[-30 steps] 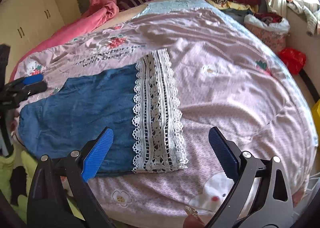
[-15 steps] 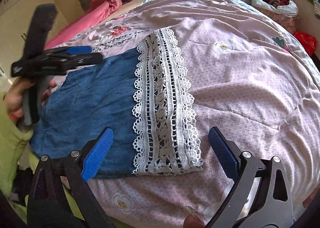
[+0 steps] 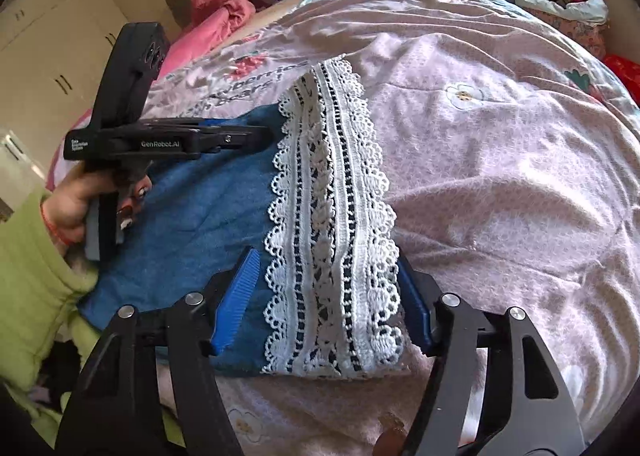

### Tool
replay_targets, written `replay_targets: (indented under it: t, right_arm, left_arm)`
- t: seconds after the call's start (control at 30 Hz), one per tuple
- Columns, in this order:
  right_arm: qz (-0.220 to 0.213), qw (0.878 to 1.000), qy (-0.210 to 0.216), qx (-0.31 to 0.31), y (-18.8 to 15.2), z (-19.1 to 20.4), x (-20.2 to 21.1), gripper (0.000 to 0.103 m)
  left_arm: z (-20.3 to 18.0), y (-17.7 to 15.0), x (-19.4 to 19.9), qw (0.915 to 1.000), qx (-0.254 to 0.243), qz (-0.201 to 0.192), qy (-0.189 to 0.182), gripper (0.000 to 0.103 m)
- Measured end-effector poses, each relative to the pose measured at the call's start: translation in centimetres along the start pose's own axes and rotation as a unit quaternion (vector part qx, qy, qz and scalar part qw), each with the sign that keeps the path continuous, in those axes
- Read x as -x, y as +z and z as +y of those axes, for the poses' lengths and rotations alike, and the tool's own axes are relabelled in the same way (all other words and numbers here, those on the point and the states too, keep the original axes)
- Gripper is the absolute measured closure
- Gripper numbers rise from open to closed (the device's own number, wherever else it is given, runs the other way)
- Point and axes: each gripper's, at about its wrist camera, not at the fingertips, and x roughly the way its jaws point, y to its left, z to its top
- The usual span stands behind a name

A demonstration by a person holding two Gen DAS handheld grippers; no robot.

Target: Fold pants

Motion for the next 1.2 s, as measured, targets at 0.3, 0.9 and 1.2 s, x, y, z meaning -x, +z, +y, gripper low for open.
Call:
replay_targets:
  t: [0.3,0.9,1.2]
  right_arm:
    - [-0.001,0.999,0.044,0.023,1.2,1.9,-0.5,0.086]
    - [0.000,0.975,0.086,0.205,1.4,17.5,-0.4,0.091]
    - [0.064,0.943,0.016,0.326,-3.2,25.5,-6.3,0.089]
  left_arm:
    - [0.4,-0.6,0.3,0.9995,0.025,-0.021,-0.001,0.069]
    - [8.6,-8.6,13.0,0.9682,0.199,-0.150,-0.026,0.056]
    - [13.5,-17.4,16.8,0.9319,0.318,-0.172,-0.032,0.046]
